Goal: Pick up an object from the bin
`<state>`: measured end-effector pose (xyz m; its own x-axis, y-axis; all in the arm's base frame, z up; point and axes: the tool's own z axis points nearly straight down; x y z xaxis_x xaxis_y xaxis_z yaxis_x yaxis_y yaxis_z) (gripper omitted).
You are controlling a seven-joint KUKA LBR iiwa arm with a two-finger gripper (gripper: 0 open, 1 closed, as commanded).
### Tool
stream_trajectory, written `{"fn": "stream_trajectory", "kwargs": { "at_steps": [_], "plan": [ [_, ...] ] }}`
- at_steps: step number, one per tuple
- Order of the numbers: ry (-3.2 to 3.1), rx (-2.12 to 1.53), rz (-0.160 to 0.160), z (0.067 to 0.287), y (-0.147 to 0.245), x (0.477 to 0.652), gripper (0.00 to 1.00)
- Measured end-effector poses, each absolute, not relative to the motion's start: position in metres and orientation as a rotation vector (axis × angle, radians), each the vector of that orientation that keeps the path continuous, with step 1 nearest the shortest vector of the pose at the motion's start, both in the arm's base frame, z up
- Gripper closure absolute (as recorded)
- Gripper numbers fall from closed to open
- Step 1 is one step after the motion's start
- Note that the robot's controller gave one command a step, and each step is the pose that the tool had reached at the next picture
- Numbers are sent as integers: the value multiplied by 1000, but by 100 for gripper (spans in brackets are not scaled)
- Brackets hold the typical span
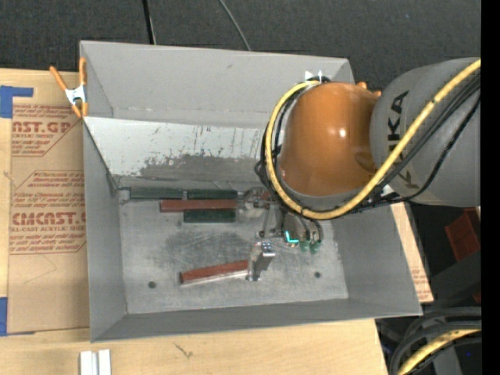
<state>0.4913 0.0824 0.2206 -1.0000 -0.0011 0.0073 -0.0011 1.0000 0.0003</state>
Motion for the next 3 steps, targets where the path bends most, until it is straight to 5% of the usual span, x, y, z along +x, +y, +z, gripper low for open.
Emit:
{"fn": "stream_trajectory", "kwargs": {
  "at_steps": [1,2,3],
  "plan": [
    [-3142,1,-2,224,82,493,0],
    [-3150,34,-3,173,87,506,0],
    [-3142,112,-3,74,79,493,100]
  ]
}}
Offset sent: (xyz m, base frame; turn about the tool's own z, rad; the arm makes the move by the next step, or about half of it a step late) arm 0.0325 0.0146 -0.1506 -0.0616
